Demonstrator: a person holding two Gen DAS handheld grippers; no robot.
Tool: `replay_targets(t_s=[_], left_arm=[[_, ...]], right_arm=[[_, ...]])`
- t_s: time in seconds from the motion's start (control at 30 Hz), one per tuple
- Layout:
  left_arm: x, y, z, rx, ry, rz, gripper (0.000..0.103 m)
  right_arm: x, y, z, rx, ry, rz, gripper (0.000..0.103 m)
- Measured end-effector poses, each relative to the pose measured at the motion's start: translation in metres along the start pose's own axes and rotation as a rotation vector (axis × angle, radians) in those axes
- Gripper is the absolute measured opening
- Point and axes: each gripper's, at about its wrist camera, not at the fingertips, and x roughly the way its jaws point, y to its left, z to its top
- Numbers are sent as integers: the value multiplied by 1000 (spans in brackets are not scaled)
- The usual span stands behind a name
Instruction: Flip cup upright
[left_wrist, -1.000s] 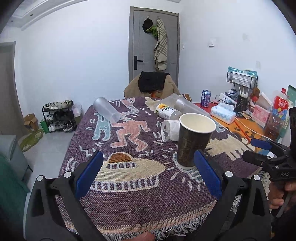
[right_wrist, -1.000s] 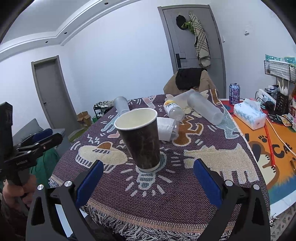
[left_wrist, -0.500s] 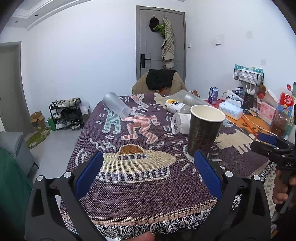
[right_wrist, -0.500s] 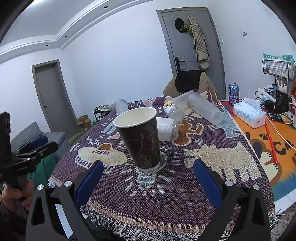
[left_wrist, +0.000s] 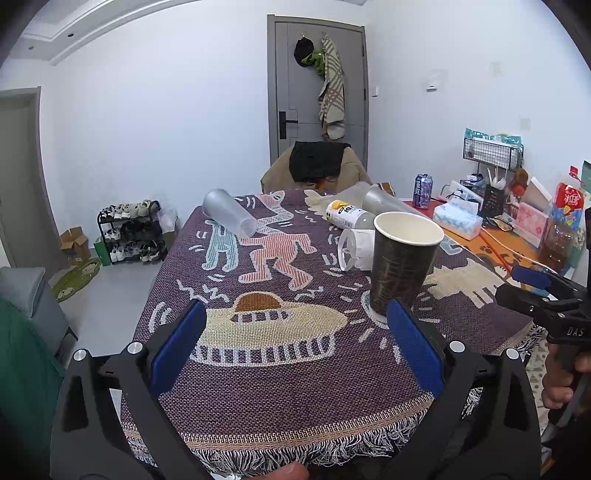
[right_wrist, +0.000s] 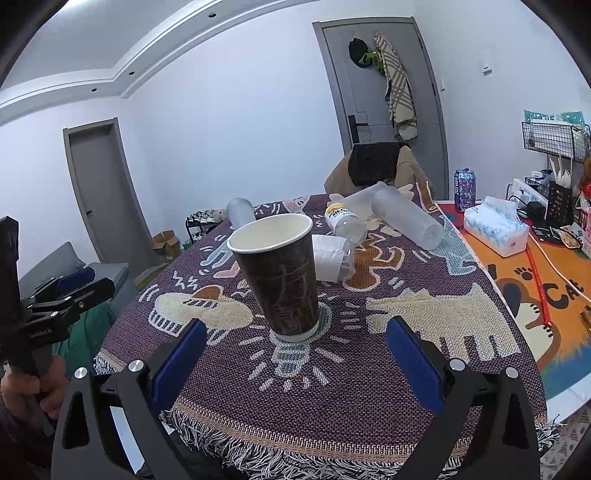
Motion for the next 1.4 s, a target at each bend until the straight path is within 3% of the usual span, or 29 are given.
replay_targets(t_s=[1.4], left_arm=[[-13,-5,-2,-7,-22,-23,97]], right_arm=[[-8,16,-1,-34,-23,1,95]])
